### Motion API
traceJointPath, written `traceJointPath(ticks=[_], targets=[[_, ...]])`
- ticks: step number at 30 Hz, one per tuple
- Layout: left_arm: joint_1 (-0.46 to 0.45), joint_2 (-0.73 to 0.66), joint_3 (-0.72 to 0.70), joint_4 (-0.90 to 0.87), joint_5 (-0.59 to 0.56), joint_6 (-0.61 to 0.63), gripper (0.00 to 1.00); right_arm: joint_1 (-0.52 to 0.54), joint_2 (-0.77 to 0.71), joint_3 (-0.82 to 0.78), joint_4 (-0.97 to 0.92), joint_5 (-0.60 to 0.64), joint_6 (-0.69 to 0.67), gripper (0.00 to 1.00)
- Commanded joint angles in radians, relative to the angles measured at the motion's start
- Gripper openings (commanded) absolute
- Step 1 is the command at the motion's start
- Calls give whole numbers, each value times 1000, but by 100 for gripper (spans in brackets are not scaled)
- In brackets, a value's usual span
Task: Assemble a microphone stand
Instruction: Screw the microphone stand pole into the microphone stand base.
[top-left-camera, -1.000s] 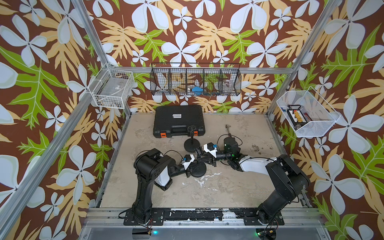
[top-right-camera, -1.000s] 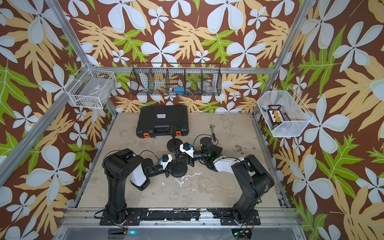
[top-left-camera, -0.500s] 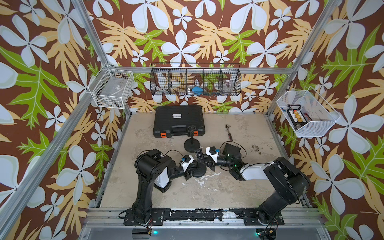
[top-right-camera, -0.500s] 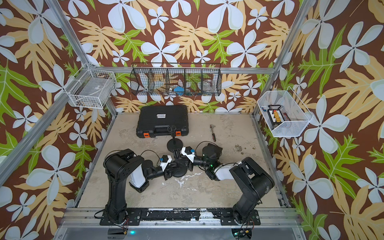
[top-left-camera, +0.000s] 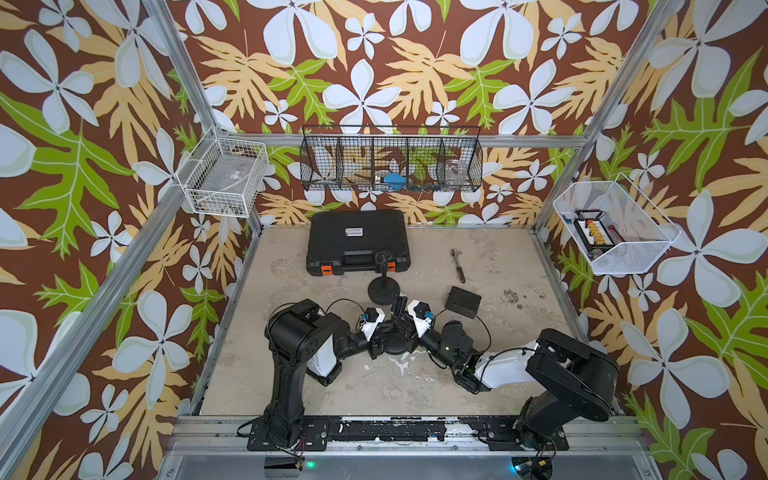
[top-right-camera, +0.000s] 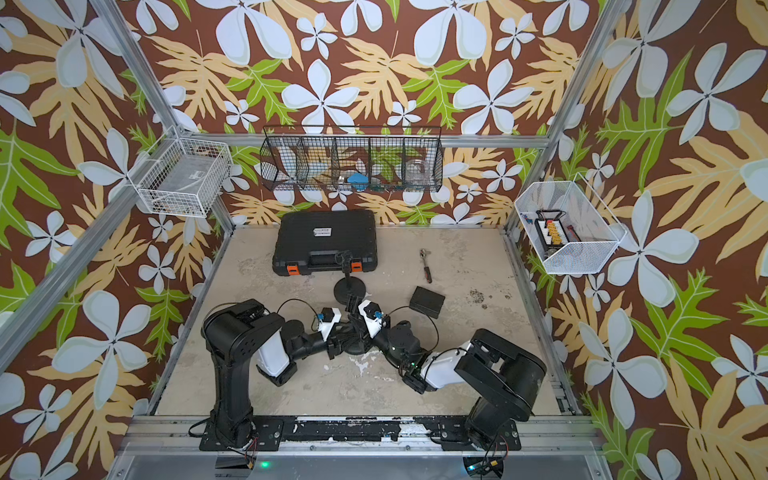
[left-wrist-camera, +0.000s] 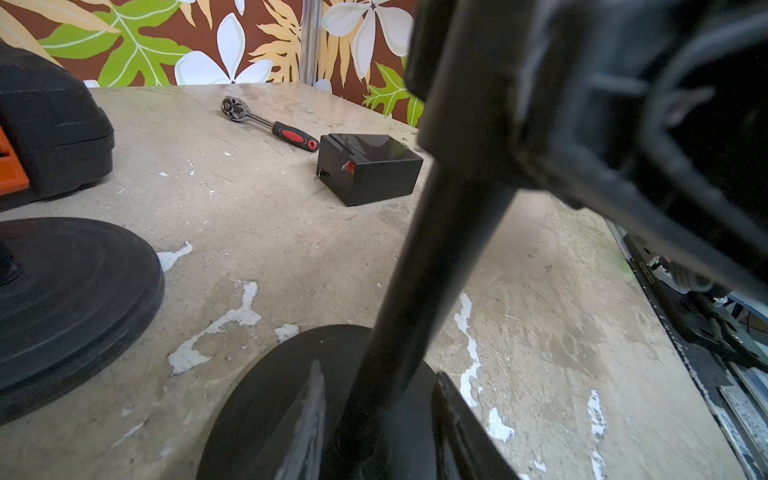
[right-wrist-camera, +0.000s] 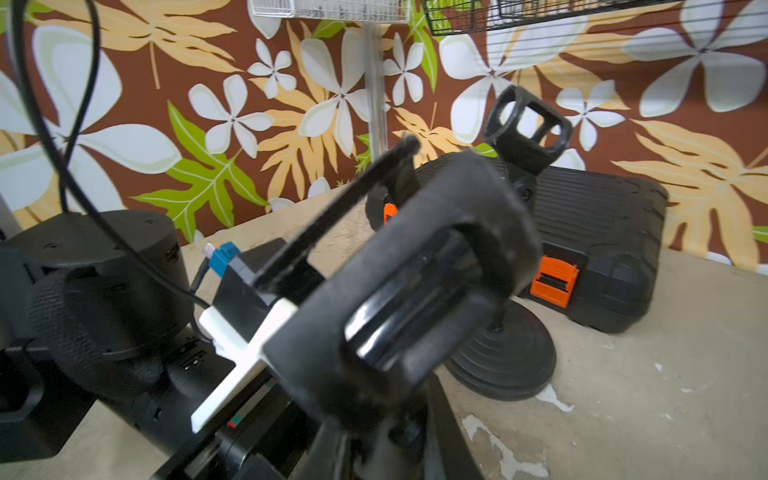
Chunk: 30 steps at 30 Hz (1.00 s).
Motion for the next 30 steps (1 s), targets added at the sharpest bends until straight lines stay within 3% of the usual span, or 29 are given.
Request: traceJointPath(ticks=[1, 3, 7, 11, 14, 18, 21, 23, 26, 30], targets=[[-2, 10, 9, 237, -5, -4, 42, 16, 7, 1, -179, 110, 45, 0], [-2, 19, 16, 240, -5, -8, 39, 17, 11, 13, -186, 73, 40, 0], [-2, 33, 21, 242, -4, -8, 23, 16, 9, 19, -181, 13, 29, 0], [-2, 46, 14, 241, -4, 19, 15, -8, -42, 5, -192, -78, 4, 22], [-2, 55, 10, 238, 5, 39, 12, -75, -95, -16, -193, -252, -6, 40], [-2, 63, 11, 224, 11, 54, 9, -224, -119, -38, -143, -689, -38, 54], [-2, 66, 12, 224, 11, 62, 9, -318, -88, -10, -151, -934, -56, 54], [-2, 66, 12, 212, 11, 73, 9, -364, -47, 17, -159, -1029, -69, 54], [-2, 65, 12, 191, 13, 89, 9, -411, 7, 63, -158, -1121, -80, 51], [-3, 69, 11, 188, 18, 98, 9, -434, 54, 157, -263, -1150, -149, 47]])
